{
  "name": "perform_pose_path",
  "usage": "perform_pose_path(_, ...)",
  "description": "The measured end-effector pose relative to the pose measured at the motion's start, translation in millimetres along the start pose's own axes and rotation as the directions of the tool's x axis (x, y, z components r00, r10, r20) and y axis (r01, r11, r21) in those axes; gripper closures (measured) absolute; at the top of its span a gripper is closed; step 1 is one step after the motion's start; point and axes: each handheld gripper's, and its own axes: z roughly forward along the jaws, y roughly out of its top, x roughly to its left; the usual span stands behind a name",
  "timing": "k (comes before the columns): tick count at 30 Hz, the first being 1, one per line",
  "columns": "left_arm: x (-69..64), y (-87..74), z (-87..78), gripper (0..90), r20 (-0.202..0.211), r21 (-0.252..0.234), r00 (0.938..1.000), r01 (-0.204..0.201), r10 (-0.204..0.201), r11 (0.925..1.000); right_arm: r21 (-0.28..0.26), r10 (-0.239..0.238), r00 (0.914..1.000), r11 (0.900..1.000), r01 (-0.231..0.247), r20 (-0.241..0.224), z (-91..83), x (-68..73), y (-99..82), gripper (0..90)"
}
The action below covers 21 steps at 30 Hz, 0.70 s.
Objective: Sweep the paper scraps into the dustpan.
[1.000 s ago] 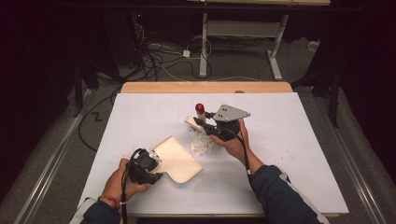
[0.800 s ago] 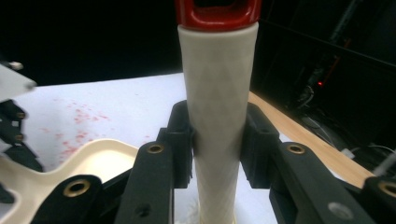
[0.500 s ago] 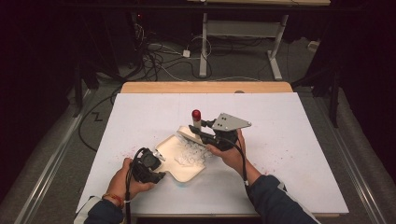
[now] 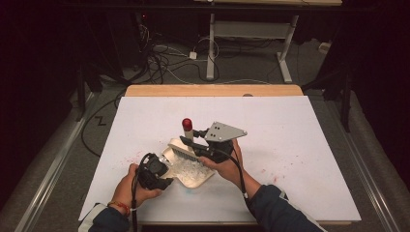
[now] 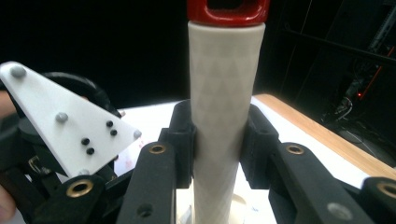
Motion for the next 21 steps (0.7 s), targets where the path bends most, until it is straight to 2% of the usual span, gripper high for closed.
perform_pose_path(3, 2.4, -2.1, 0.1, 62.5, -0.001, -0.001, 1.0, 0.006, -0.006, 1.0, -0.013, -0.007, 0.9999, 0.9999, 0.007, 0.009, -1.9, 0.1, 4.5, 70.5)
perform_pose_path(7, 2.4, -3.6, -0.5, 62.2, 0.002, 0.0, 0.9997, -0.026, 0.026, 0.9997, -0.028, -0.018, 0.9997, 0.9994, 0.018, 0.015, -8.5, -3.0, 12.5, 70.5)
perform_pose_path(14, 4.3, -7.5, -1.7, 62.3, 0.002, -0.002, 0.9999, -0.011, 0.011, 0.9999, -0.064, -0.016, 0.999, 0.9978, 0.019, 0.041, -26.0, -8.7, 22.5, 70.5)
perform_pose_path(21, 3.9, -9.0, -2.2, 62.6, -0.001, 0.004, 0.9999, -0.014, 0.014, 0.9999, -0.054, -0.013, 0.9969, 0.9984, 0.017, 0.078, -45.8, -17.8, 25.7, 70.5)
